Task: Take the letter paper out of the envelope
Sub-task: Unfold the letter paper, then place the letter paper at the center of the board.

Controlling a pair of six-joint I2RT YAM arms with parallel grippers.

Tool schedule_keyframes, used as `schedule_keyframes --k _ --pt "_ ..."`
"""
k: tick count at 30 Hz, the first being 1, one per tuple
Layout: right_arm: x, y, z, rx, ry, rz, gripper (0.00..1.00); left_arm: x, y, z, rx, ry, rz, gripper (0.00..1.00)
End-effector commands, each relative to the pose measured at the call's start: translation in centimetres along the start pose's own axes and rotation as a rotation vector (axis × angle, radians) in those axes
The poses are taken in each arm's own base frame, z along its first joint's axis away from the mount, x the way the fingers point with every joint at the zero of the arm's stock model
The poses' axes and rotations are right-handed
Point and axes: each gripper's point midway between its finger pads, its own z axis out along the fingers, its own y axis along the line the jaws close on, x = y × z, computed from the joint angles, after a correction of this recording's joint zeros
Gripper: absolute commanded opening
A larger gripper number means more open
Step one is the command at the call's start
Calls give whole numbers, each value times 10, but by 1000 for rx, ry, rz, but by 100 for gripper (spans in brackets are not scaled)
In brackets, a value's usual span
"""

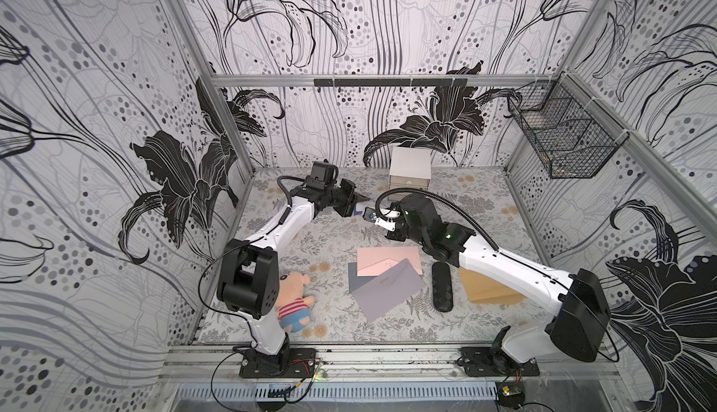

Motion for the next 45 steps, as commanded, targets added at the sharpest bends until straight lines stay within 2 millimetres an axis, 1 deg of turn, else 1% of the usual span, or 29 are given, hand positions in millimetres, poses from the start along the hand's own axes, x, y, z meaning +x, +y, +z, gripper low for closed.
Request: schedule_keyframes --k 1,2,3,7,8,10,12,16,20,23,25,27,30,32,35,38,42,45 --pt "-12 -8 -18 -10 -17 96 19 1 -24 -12 68 -36 85 0" --pt "-12 -9 -20 -15 -9 128 20 -1 -27 -14 76 -44 99 0" --pt "-13 -9 -23 -22 -5 159 24 -3 -30 -16 82 -51 113 0" --pt "-16 -11 -41 -44 -20 346 57 -13 -41 -30 82 -119 241 0" --pt "-17 -10 -47 -53 -32 393 61 -17 -42 -34 73 -141 283 0" --pt "-16 -5 -58 -80 -38 477 66 -22 -44 -40 71 -173 360 0" --pt "-14 -1 -65 -101 -33 556 68 -29 -39 -46 51 -210 420 0" --pt "-11 1 -78 -136 -47 744 71 -45 -21 -55 17 -282 532 0" --pt "0 -1 -79 -170 -39 946 72 -65 4 -70 -69 -381 633 0" --pt "6 -3 -77 -194 -47 1059 72 -86 26 -83 -132 -451 652 0" --pt "7 -1 -76 -205 -47 1075 72 -104 41 -89 -170 -473 621 0" --pt "9 1 -74 -211 -36 1076 72 -118 49 -91 -185 -467 625 0" --pt "11 4 -70 -219 -27 1083 72 -138 68 -95 -314 -494 671 0" --pt "13 5 -67 -223 -25 1095 72 -153 88 -100 -441 -516 691 0" --pt "12 8 -63 -239 -29 1104 72 -171 115 -108 -539 -532 679 0" --pt "11 10 -59 -253 -29 1098 72 -185 135 -115 -579 -545 665 0" --pt "15 11 -54 -260 -24 1096 72 -198 151 -124 -660 -552 699 1" --pt "19 13 -50 -265 -15 1105 72 -204 164 -124 -706 -529 740 4"
